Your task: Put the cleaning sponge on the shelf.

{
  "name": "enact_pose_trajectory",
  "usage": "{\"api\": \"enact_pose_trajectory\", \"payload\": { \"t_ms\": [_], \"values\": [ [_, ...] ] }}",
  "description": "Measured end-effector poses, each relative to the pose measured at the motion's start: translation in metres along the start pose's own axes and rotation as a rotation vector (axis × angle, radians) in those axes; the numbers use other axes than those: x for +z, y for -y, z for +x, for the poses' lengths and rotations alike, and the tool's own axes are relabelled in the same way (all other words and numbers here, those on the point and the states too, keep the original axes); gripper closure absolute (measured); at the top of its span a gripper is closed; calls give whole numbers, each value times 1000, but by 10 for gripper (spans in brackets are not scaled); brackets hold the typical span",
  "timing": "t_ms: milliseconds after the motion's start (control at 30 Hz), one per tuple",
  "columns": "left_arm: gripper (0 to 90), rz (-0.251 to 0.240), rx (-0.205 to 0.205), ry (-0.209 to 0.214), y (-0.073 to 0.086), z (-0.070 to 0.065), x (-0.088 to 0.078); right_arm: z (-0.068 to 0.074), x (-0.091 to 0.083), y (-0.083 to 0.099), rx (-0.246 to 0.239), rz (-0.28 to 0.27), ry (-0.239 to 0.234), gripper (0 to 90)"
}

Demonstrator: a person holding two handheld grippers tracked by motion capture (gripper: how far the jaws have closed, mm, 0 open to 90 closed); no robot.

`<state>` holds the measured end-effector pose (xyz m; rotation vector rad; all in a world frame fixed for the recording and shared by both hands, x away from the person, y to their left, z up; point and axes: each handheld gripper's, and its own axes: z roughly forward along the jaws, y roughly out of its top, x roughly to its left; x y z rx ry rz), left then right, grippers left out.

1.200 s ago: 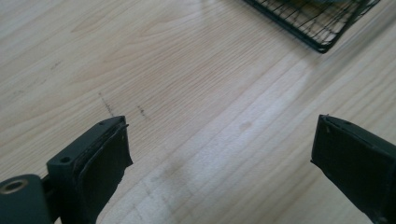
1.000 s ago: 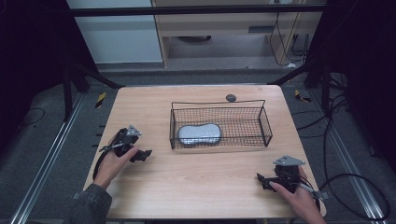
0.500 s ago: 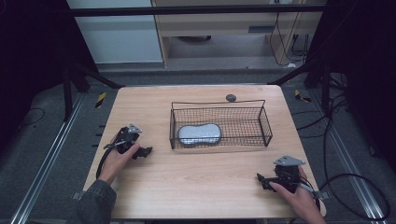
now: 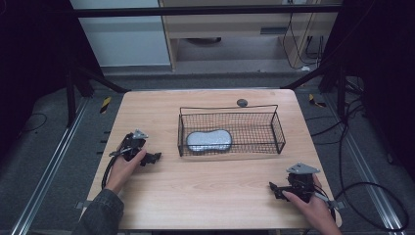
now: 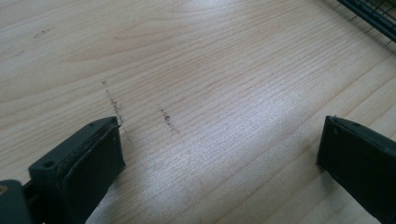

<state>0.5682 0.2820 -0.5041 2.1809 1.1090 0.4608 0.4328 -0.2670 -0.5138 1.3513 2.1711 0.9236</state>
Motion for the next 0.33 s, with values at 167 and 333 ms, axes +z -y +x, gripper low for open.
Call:
{"api": "enact_pose_trajectory", "payload": {
  "t_ms": [167, 333],
  "values": [
    [0, -45, 0, -1, 4, 0, 1, 0, 0, 0, -2, 0, 0, 4],
    [0, -45, -7, -1, 5, -1, 1, 0, 0, 0, 1, 0, 1, 4]
  ]
}}
